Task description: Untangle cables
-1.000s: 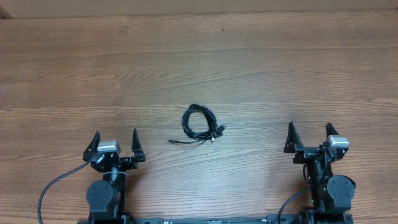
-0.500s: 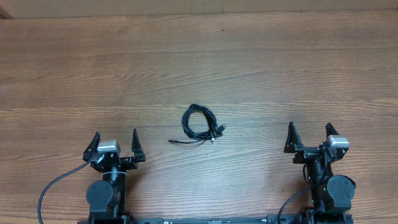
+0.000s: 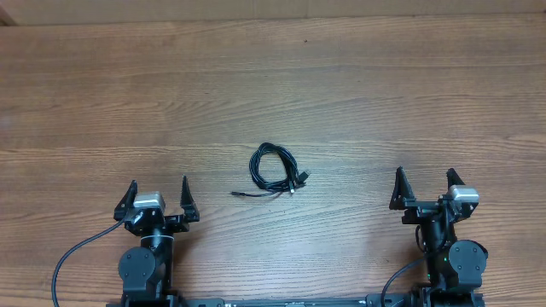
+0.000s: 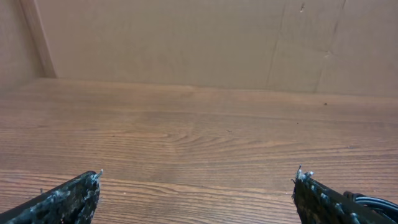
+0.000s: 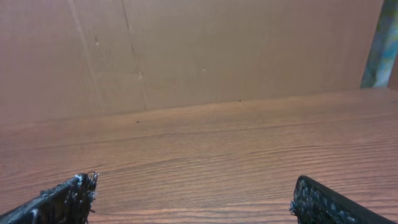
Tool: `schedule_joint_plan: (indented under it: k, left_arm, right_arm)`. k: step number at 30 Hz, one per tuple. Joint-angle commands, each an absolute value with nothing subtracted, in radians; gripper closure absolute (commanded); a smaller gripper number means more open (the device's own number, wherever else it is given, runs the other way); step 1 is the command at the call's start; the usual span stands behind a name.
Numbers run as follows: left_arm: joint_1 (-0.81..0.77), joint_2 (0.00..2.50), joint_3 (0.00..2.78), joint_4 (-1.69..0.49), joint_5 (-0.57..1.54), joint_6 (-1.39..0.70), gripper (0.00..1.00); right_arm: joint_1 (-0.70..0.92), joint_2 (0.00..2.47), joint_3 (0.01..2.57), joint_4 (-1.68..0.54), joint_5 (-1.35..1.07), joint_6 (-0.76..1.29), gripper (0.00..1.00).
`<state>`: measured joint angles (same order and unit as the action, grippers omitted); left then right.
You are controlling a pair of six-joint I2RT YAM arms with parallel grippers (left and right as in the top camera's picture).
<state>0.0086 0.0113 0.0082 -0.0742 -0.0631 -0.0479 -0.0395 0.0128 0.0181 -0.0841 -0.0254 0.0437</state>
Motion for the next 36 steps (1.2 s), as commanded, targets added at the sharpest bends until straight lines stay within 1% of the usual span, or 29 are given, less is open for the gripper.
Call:
schedule_joint_plan:
  k: [1,10,13,19,23,25,29,36]
  left_arm:
    - [0.013,0.006,0.005,-0.072,-0.062,-0.022,0.00]
    - [0.013,0.006,0.008,-0.078,0.009,-0.052,0.01]
    - [0.013,0.006,0.049,-0.121,0.020,-0.059,0.00]
    - [0.013,0.006,0.201,-0.292,0.020,-0.060,0.00]
    - [0.013,0.006,0.229,-0.301,0.030,-0.060,0.00]
    - [0.013,0.006,0.233,-0.301,0.083,-0.063,0.00]
    - [0.013,0.006,0.251,-0.308,0.079,-0.092,0.00]
    - [0.013,0.076,0.388,-0.417,0.083,-0.120,0.01]
  right_arm:
    - [-0.044,0.003,0.008,-0.083,-0.020,0.036,0.00]
    - [-0.044,0.003,0.008,-0.083,-0.020,0.036,0.00]
    - [-0.044,0.003,0.008,-0.083,-0.020,0.036,0.00]
    - [-0.044,0.003,0.008,-0.083,-0.020,0.036,0.00]
    - [-0.044,0.003,0.008,-0.083,-0.020,0.036,0.00]
    - [-0.044,0.003,0.008,-0.083,-0.020,0.036,0.00]
    - [-0.044,0.003,0.008,-0.083,-0.020,0.036,0.00]
    - [-0.044,0.003,0.008,-0.083,-0.020,0.036,0.00]
